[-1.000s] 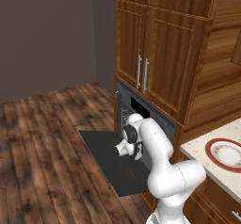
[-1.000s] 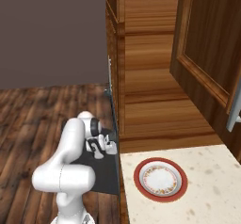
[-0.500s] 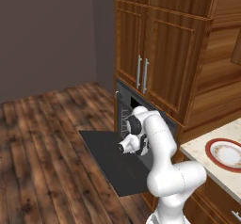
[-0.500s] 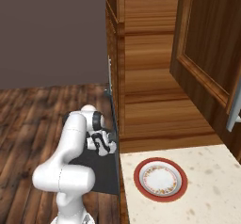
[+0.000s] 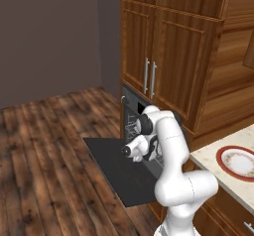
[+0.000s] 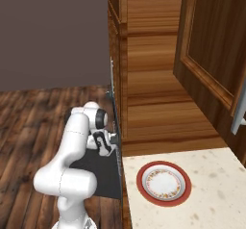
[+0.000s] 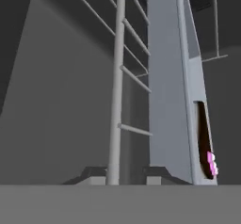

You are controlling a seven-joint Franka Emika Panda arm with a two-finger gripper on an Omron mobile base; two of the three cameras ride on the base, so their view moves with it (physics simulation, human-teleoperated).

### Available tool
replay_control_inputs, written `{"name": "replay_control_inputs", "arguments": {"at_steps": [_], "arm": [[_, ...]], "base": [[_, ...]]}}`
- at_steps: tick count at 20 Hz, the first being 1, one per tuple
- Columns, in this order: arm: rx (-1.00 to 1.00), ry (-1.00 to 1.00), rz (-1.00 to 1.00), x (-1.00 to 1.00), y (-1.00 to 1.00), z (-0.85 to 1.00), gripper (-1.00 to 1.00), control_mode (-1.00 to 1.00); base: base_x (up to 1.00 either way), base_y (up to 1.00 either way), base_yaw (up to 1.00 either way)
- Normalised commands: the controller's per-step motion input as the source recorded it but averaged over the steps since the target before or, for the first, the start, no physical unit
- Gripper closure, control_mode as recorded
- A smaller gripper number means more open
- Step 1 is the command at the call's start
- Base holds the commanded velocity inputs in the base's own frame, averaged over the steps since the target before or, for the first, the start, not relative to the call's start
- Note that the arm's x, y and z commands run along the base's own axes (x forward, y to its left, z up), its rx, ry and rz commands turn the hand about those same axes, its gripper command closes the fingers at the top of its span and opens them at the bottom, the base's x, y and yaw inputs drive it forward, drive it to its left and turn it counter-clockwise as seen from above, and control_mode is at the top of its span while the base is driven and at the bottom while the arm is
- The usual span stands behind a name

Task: Take the baked cake out of the oven and place it on the plate for cooling. Then close the oven door.

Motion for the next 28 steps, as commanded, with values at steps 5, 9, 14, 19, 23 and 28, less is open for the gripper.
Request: {"name": "replay_control_inputs", "arguments": {"at_steps": [5, 9, 14, 19, 23, 28], "arm": [[0.09, 0.10, 0.07, -0.20, 0.55, 0.00, 1.00, -1.00], [0.06, 0.07, 0.07, -0.28, 0.63, 0.00, 1.00, -1.00], [0.04, 0.05, 0.07, -0.34, 0.69, 0.00, 1.00, -1.00], [0.03, 0.06, 0.06, -0.42, 0.74, 0.00, 1.00, -1.00], [0.04, 0.06, 0.05, -0.44, 0.58, 0.00, 1.00, -1.00], [0.05, 0.07, 0.03, -0.37, 0.49, 0.00, 1.00, -1.00]], "base": [[0.00, 0.00, 0.00], [0.00, 0.00, 0.00], [0.00, 0.00, 0.00], [0.00, 0.00, 0.00], [0.00, 0.00, 0.00], [0.00, 0.00, 0.00]]}}
